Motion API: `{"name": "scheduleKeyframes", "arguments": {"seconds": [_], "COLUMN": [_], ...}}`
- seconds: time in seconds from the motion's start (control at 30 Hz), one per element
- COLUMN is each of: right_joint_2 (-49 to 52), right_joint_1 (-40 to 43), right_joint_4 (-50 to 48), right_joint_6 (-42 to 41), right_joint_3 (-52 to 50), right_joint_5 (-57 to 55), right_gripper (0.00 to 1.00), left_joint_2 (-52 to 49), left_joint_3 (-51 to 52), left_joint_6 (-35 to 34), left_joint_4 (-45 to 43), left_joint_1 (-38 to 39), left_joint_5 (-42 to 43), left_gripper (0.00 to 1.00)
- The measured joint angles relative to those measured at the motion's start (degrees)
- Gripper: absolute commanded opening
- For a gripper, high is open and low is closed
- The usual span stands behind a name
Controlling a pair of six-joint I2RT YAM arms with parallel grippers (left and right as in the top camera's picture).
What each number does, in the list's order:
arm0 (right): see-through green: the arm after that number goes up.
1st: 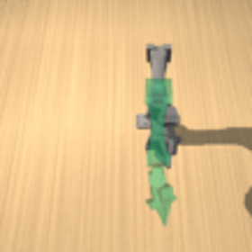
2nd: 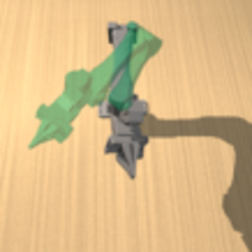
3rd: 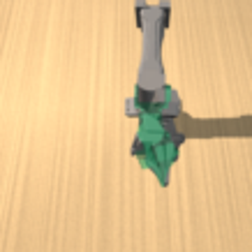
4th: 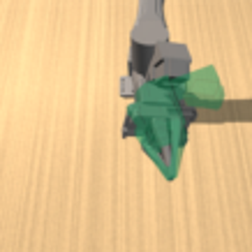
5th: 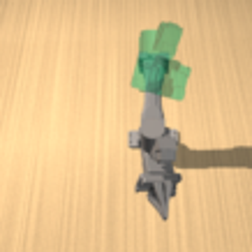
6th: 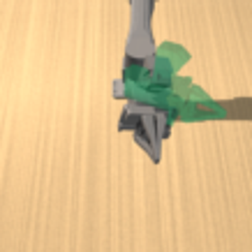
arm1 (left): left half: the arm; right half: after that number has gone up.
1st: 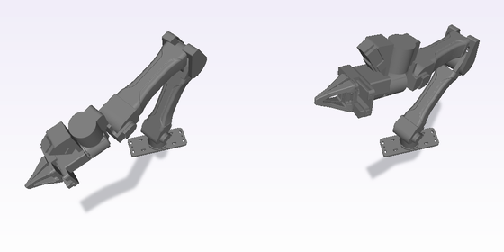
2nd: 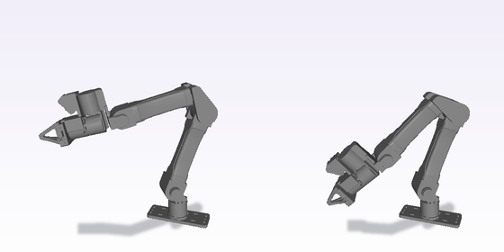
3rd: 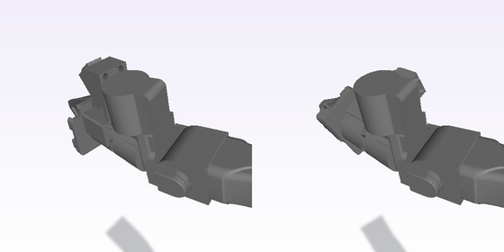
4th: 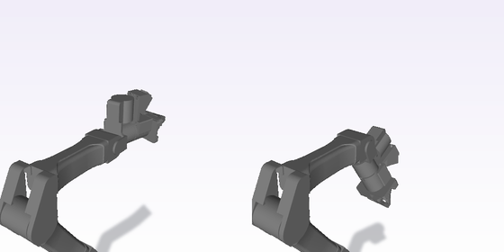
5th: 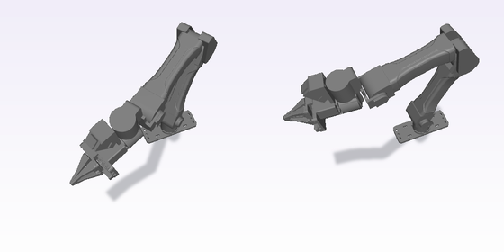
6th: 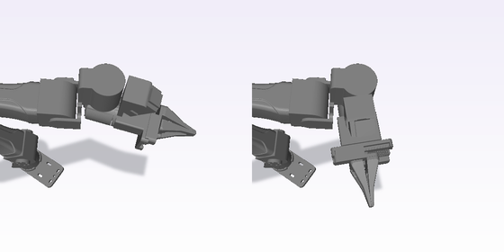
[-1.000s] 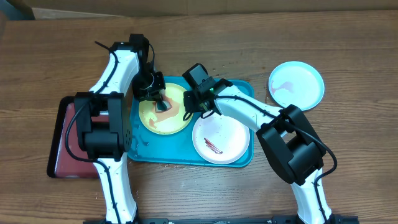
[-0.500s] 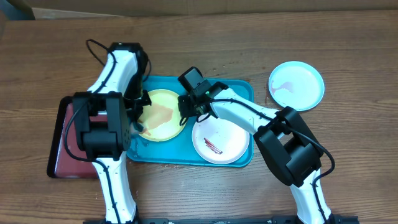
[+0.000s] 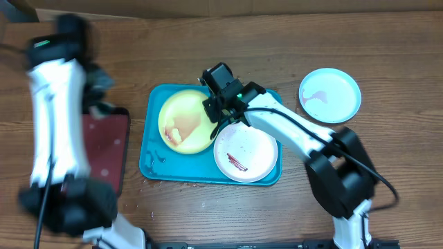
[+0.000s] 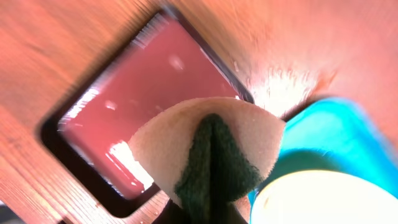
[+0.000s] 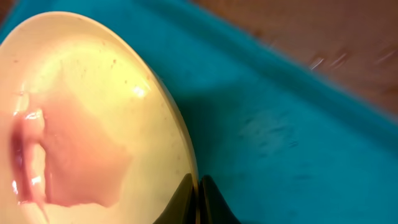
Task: Clean dirty plates on tray and stack at the side
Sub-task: 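Lift the yellow plate with the right gripper and stack it at right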
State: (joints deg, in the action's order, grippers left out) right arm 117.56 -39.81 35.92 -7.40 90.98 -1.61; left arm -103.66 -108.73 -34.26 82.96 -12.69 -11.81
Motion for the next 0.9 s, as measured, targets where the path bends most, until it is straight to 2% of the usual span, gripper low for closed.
{"name": "scheduleKeyframes", "arguments": {"seconds": [0.13, 0.23, 0.27, 0.43, 0.7, 0.9], "right_joint_2": [-7.2, -11.4, -11.6, -12.2, -12.1, -12.1], "right_joint_1": [-2.9, -7.2, -7.6, -14.3, -19.6, -21.5], "right_joint_4": [-1.7, -5.4, -5.7, -11.8, -23.9, -27.4], "right_joint_6": [6.6, 15.2, 15.8, 34.6, 58.0, 65.9], "right_joint_3": [0.6, 1.7, 1.7, 2.0, 2.0, 2.0], "right_joint_5": [-12.6, -25.5, -26.5, -44.2, -60.2, -63.7], "right_gripper": [0.04, 0.04, 0.04, 0.04, 0.04, 0.04], "left_joint_2": [8.3, 10.1, 10.0, 9.1, 8.7, 8.7], "left_joint_3": [-0.9, -0.9, -0.9, 1.5, 3.6, 3.9], "left_joint_6": [-0.4, -0.5, -0.5, -0.5, -0.5, -0.5], "left_joint_4": [1.7, 3.9, 4.2, 3.9, 2.3, 2.1], "left_joint_1": [-9.9, -15.8, -16.8, -18.3, -18.3, -18.3], "left_joint_5": [2.0, 3.0, 3.3, 4.6, 5.4, 5.6], "left_gripper": [0.04, 0.04, 0.04, 0.04, 0.04, 0.04]}}
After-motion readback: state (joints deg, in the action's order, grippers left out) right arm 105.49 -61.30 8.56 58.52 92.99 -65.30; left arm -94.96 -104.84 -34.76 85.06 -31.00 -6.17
